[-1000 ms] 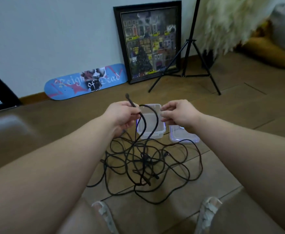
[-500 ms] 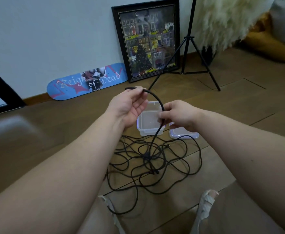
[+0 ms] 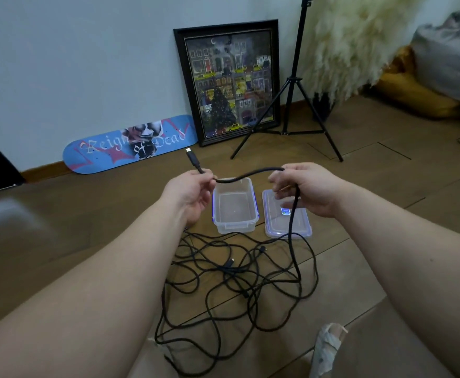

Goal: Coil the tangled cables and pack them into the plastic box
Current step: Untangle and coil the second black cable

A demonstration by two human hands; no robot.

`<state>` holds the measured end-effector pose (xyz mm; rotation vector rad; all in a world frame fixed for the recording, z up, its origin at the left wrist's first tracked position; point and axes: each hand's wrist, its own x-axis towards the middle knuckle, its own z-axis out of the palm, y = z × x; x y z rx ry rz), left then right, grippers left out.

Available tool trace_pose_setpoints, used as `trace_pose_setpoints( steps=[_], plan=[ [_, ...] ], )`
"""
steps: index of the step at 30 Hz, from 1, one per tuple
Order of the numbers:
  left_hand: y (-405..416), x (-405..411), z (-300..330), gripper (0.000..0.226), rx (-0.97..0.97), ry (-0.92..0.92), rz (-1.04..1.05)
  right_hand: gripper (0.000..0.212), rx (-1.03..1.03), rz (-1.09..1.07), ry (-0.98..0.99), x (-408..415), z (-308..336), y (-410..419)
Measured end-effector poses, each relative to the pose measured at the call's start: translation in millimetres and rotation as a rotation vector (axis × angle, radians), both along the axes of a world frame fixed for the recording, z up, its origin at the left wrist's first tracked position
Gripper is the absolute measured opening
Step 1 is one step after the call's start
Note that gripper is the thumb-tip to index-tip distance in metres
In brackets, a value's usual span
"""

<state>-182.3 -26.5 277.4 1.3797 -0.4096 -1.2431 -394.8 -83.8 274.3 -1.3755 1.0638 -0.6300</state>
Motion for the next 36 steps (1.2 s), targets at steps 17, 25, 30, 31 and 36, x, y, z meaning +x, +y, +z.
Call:
trace_pose_setpoints(
  steps=[17, 25, 30, 31, 36],
  plan=[
    [-3, -17, 2, 0.029, -0.060, -0.631, -0.097, 0.010, -0.126, -0.148, -0.164, 14, 16, -3],
    [0, -26, -5, 0.018, -0.092, -0.785, -0.436, 0.009, -0.100, -0.269, -0.245, 6, 13, -7],
    [3, -28, 4, 0.016, -0.107, -0.641, -0.556, 0.010, -0.131, -0.363, -0.217, 5, 6, -10],
    [3, -28, 5, 0.016, -0.117, -0.591, -0.565, 0.009, -0.129, -0.372, -0.210, 5, 5, -11],
    [1, -25, 22, 0.016, -0.246, 0.001, -0.381, 0.026, -0.041, -0.253, -0.099, 10, 2, -7]
  ],
)
